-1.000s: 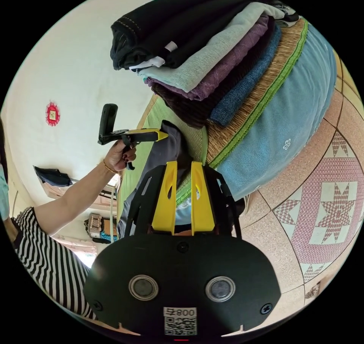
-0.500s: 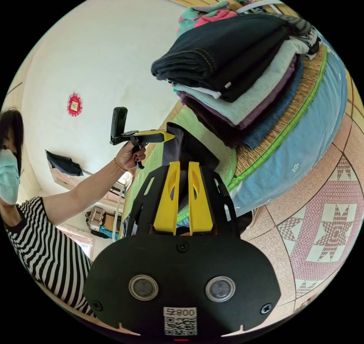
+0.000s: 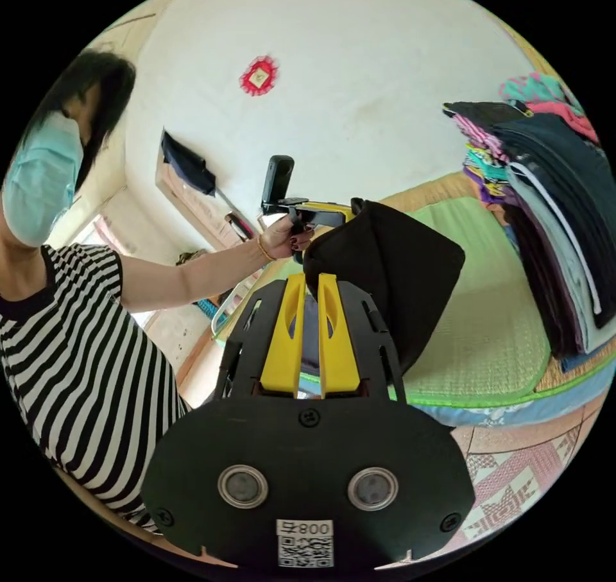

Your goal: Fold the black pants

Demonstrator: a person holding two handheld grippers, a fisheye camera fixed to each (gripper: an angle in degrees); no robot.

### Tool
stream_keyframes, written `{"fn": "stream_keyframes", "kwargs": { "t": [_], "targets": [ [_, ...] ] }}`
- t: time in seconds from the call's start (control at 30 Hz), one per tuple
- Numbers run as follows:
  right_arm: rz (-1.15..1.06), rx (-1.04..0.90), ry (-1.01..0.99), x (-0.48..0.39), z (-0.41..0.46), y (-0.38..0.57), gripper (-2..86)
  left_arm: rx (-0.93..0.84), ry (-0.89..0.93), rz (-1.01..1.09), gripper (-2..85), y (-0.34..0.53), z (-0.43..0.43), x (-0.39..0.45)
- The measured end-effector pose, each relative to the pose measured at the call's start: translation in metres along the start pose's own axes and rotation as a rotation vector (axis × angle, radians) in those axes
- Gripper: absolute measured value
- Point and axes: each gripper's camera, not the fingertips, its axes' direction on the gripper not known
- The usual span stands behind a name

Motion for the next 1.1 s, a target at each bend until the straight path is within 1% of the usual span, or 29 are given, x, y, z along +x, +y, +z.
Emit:
{"fn": "stream_keyframes", "kwargs": {
  "t": [0.13, 0.2, 0.33, 0.4, 0.43, 0.5, 0.6, 0.67, 0.77, 0.87, 0.93, 1.0, 1.07, 1.1],
  "targets": [
    [-0.068, -0.102, -0.081, -0.029, 0.054, -0.014, 3.3, 0.034, -0.047, -0.097, 2.1, 0.055, -0.048, 0.009],
    [-0.091, -0.174, -0.116, -0.04, 0.092, -0.017, 3.3, 0.054, -0.059, -0.195, 1.9, 0.094, -0.071, 0.01],
    [-0.087, -0.294, -0.155, -0.046, 0.155, -0.013, 3.4, 0.013, -0.077, -0.345, 1.7, 0.149, -0.088, 0.005],
    [-0.08, -0.394, -0.157, -0.047, 0.201, -0.005, 3.4, -0.011, -0.086, -0.488, 1.7, 0.185, -0.094, -0.002],
    [-0.075, -0.431, -0.159, -0.047, 0.213, -0.002, 3.4, -0.002, -0.081, -0.523, 1.7, 0.194, -0.097, -0.004],
    [-0.069, -0.556, -0.152, -0.048, 0.258, 0.012, 3.5, 0.025, -0.074, -0.66, 1.6, 0.226, -0.11, -0.007],
    [-0.036, -0.695, -0.126, -0.049, 0.297, 0.023, 3.7, 0.093, -0.046, -0.759, 2.1, 0.253, -0.13, -0.001],
    [-0.039, -0.671, -0.138, -0.051, 0.299, 0.019, 3.9, 0.126, -0.034, -0.772, 2.8, 0.259, -0.139, 0.008],
    [-0.023, -0.663, -0.199, -0.052, 0.296, 0.004, 4.5, 0.116, -0.029, -0.773, 4.5, 0.259, -0.147, 0.02],
    [-0.043, -0.611, -0.218, -0.056, 0.278, -0.018, 5.7, 0.052, -0.115, -0.782, 6.3, 0.254, -0.153, 0.031],
    [-0.072, -0.55, -0.159, -0.054, 0.26, -0.037, 6.3, 0.014, -0.159, -0.802, 7.0, 0.254, -0.158, 0.036],
    [-0.068, -0.468, 0.01, -0.037, 0.238, -0.065, 7.1, 0.004, -0.213, -0.826, 7.5, 0.255, -0.168, 0.044],
    [-0.039, -0.402, 0.099, -0.017, 0.225, -0.083, 7.8, 0.012, -0.246, -0.84, 7.6, 0.258, -0.178, 0.051],
    [-0.015, -0.404, 0.157, -0.003, 0.223, -0.092, 8.1, 0.005, -0.259, -0.857, 7.6, 0.26, -0.183, 0.055]
  ]
}}
